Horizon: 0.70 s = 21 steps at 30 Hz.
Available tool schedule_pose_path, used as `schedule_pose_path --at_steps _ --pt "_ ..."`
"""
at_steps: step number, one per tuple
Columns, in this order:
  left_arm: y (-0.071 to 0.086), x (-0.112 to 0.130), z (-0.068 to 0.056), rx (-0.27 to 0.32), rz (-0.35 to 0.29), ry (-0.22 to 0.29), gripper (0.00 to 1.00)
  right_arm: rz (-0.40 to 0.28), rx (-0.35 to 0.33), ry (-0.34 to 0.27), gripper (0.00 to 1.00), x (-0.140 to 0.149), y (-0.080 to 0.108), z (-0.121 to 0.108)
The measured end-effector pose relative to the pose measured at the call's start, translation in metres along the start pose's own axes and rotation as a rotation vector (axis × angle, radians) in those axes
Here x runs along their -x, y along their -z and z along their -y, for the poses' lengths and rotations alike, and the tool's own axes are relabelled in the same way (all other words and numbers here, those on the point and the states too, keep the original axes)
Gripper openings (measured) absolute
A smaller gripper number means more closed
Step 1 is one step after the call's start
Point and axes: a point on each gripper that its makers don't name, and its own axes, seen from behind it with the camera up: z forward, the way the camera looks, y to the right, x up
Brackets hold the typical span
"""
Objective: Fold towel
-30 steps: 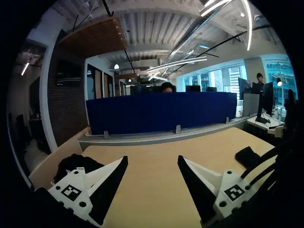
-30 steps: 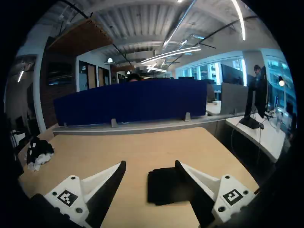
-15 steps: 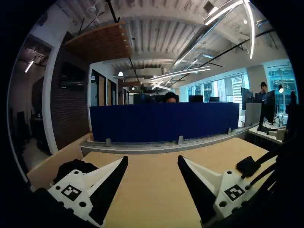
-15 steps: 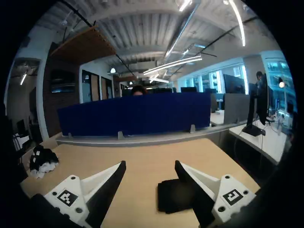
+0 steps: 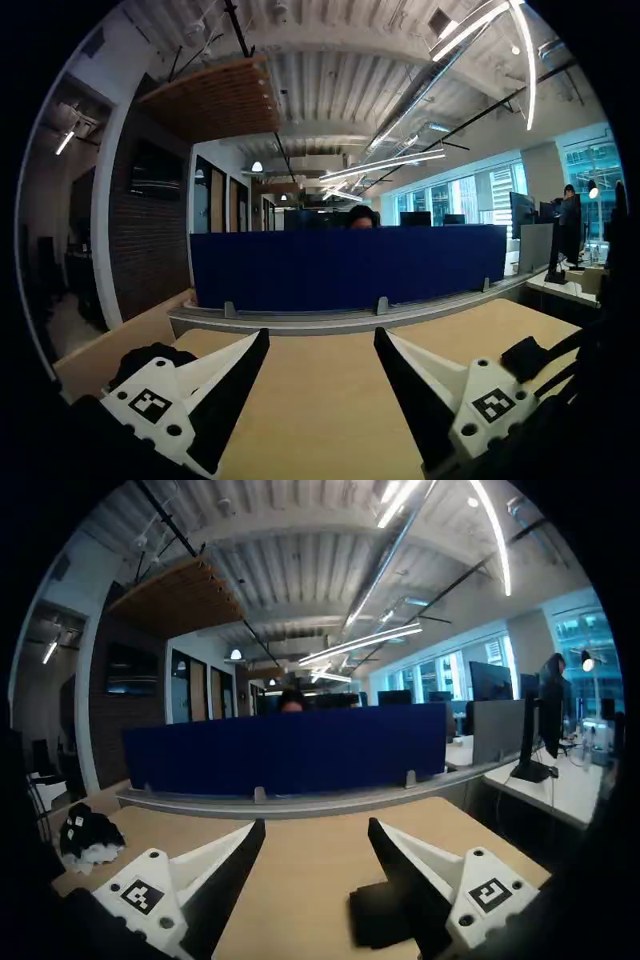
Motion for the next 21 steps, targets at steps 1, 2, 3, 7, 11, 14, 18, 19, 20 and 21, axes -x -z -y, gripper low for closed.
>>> schedule_pose_path --at_steps 1,2,3,7,11,14,18,19,20,21 --pt "0.000 0.001 0.000 0.000 -0.001 0.000 0.97 0.000 -0.003 0.003 1.00 0.001 -0.001 0.002" --pt "0.000 0.002 0.000 0.000 -0.001 0.001 0.97 0.000 -0.005 0.006 1.00 0.003 -0.001 0.003" --pt "0.000 0.005 0.000 -0.001 0.001 0.002 0.97 0.000 -0.008 0.011 1.00 0.003 -0.002 0.004" --pt "-0.002 0.018 0.005 -0.009 0.018 0.003 0.97 -0.003 -0.017 0.042 1.00 0.005 -0.003 0.010" --pt "-0.004 0.032 0.011 -0.027 0.032 -0.020 0.97 -0.007 -0.017 0.078 1.00 0.007 -0.005 0.008" --pt "-0.004 0.041 0.011 -0.031 0.026 -0.041 0.97 -0.007 -0.008 0.099 1.00 0.010 -0.007 0.004" --pt "-0.002 0.049 0.010 -0.028 0.008 -0.038 0.97 -0.007 -0.005 0.119 1.00 0.013 -0.009 0.001" --pt "-0.001 0.050 0.011 -0.028 0.003 -0.034 0.97 -0.008 -0.005 0.126 1.00 0.013 -0.009 0.001" --pt "-0.001 0.051 0.011 -0.028 -0.001 -0.030 0.97 -0.009 -0.004 0.132 1.00 0.014 -0.010 0.001" --pt "-0.001 0.053 0.012 -0.029 -0.005 -0.027 0.97 -0.009 -0.004 0.137 1.00 0.014 -0.011 0.001"
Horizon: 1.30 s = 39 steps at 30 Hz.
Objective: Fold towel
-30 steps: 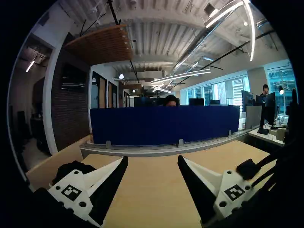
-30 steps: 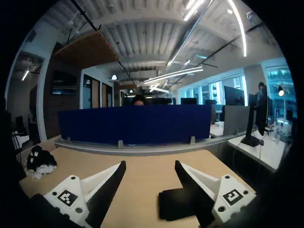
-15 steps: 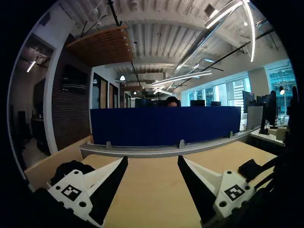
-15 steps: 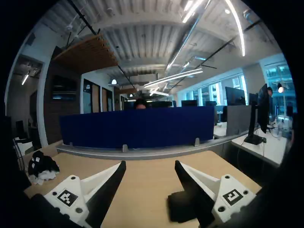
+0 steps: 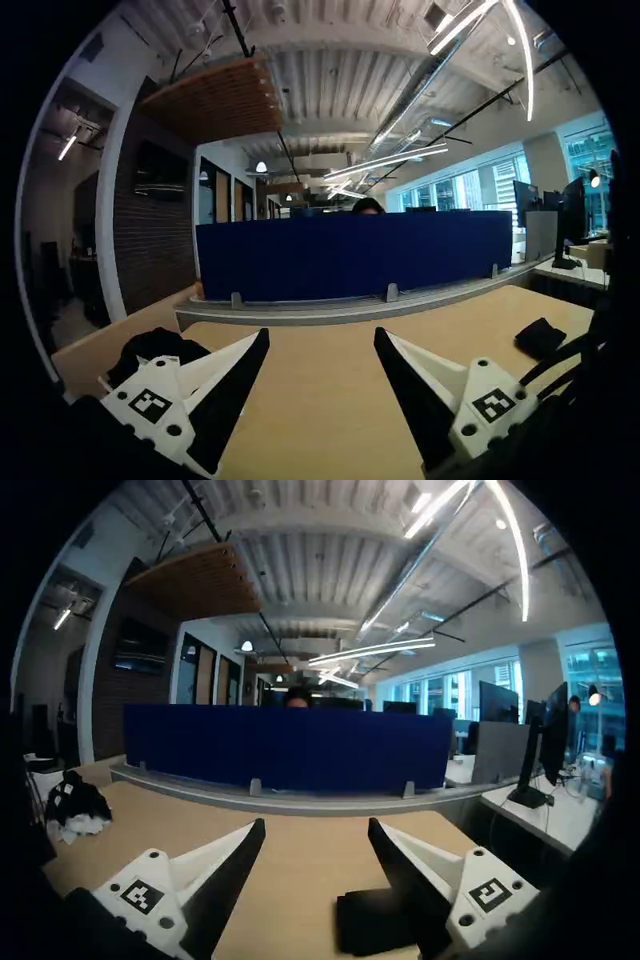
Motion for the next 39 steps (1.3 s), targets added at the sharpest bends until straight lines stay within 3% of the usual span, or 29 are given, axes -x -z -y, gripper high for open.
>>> schedule_pose_path --at_steps 23,39 --pt "-0.011 0.066 0.014 -0.043 -0.033 0.014 0.97 -0.008 -0.038 0.052 1.00 0.014 -0.038 0.029" --pt "-0.021 0.120 0.020 -0.055 -0.038 0.046 0.97 -0.013 -0.034 0.063 1.00 0.033 -0.043 0.033"
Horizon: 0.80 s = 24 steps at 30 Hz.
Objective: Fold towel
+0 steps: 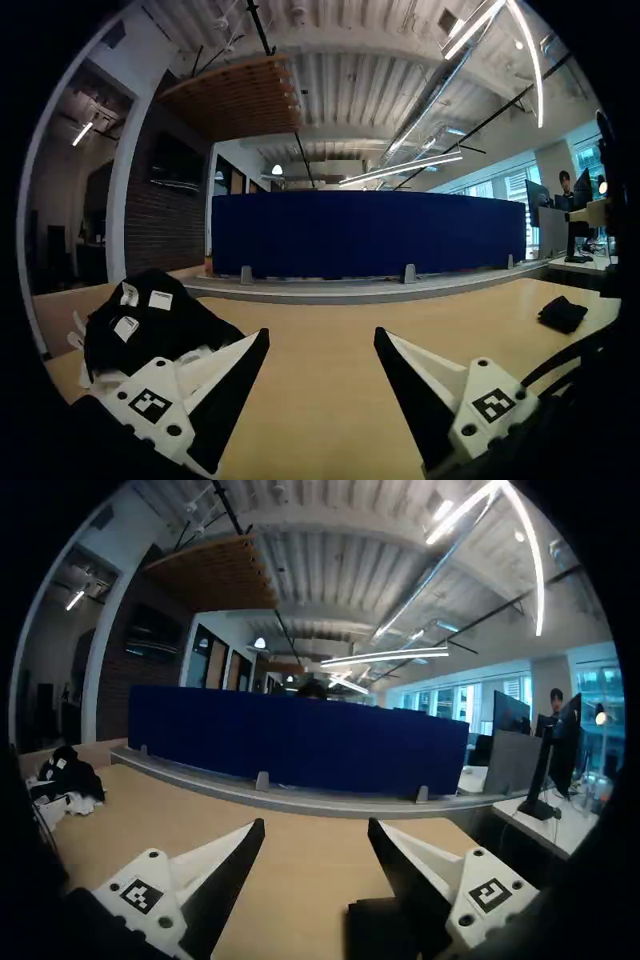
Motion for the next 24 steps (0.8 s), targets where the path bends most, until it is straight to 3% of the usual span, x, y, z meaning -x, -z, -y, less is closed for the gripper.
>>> schedule_pose_path --at_steps 24 --pt "-0.001 0.016 -0.005 0.010 0.022 0.002 0.97 -0.029 0.010 -0.010 1.00 -0.007 0.005 -0.011"
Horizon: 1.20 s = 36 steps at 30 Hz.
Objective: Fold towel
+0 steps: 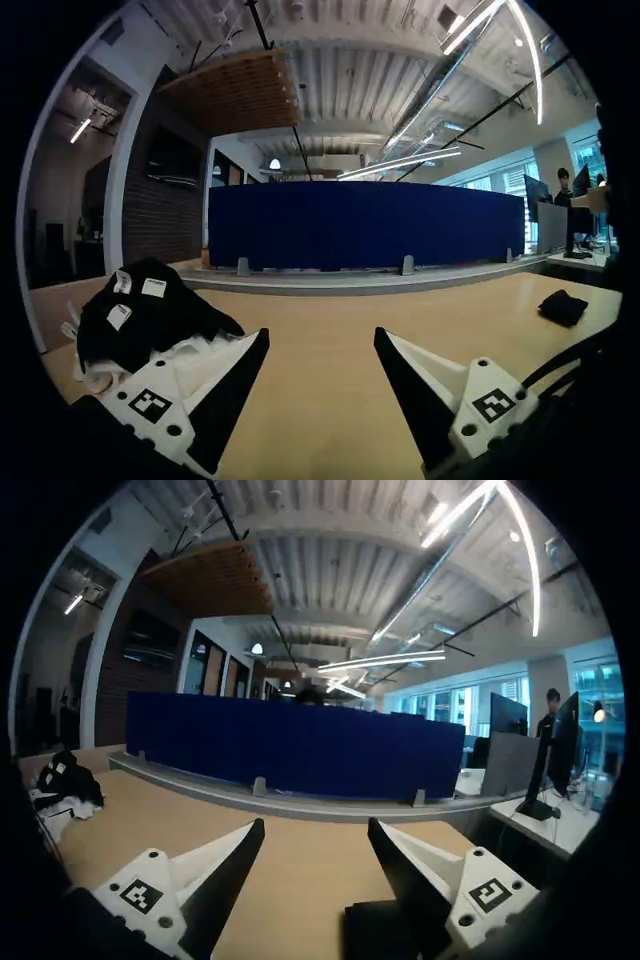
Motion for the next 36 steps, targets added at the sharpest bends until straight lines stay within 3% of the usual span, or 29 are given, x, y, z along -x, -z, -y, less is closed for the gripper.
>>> schedule_pose_path --at_steps 9,21,36 --pt "0.001 0.000 0.000 0.000 0.000 -0.002 0.97 -0.004 0.012 -0.009 1.00 0.016 0.002 -0.011" --pt "0.001 -0.001 0.000 0.000 0.000 -0.002 0.97 0.027 0.075 -0.102 1.00 0.073 0.011 -0.052" --pt "0.001 -0.001 0.000 0.000 0.001 -0.002 0.97 0.031 0.054 -0.138 1.00 0.131 0.010 -0.058"
